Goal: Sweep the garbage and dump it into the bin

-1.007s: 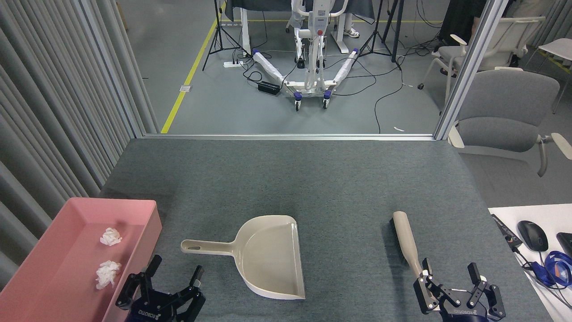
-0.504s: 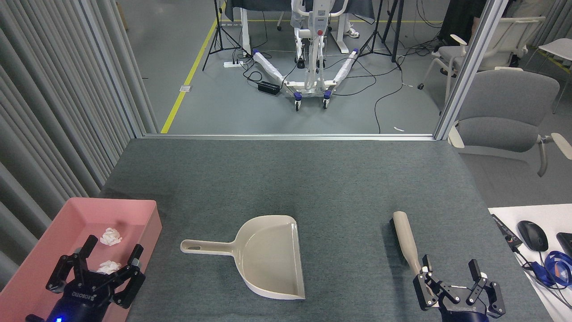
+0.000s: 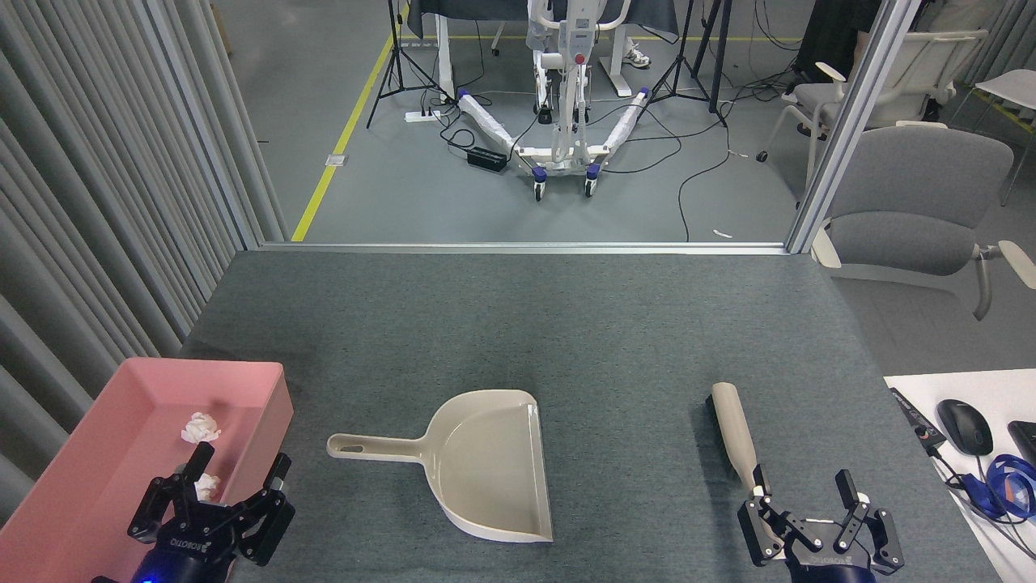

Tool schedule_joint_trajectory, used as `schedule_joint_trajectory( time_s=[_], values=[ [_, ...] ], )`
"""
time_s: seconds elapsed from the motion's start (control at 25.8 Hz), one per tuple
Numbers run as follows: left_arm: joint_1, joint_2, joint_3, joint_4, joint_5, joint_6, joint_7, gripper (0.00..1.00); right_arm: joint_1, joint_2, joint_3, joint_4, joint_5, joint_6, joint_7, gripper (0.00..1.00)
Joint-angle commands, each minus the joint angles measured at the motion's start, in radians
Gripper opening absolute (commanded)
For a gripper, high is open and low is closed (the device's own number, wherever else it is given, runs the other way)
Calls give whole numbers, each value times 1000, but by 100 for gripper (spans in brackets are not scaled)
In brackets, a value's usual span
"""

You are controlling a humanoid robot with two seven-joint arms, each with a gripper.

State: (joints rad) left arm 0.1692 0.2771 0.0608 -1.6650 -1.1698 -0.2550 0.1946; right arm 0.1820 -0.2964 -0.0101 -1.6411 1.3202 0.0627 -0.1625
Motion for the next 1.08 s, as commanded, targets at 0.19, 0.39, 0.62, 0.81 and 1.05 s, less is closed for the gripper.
schedule_joint_trajectory(
  time_s=[0.19,0.39,0.62,0.81,1.05],
  values=[
    [-31,-6,-7,2,1,-6,-12,100,-1,19,1,-6,1,0,1,98],
    [-74,7,-1,8,1,-1,-14,100,2,17,1,-6,1,2,4,98],
    [-111,1,25,30,2,3,-14,100,2,17,1,-6,1,0,6,98],
    [-39,1,5,-1,2,-7,-12,100,2,16,1,-8,1,3,6,98],
    [-14,4,10,24,2,-10,-10,100,2,14,1,-8,1,3,6,98]
  ],
)
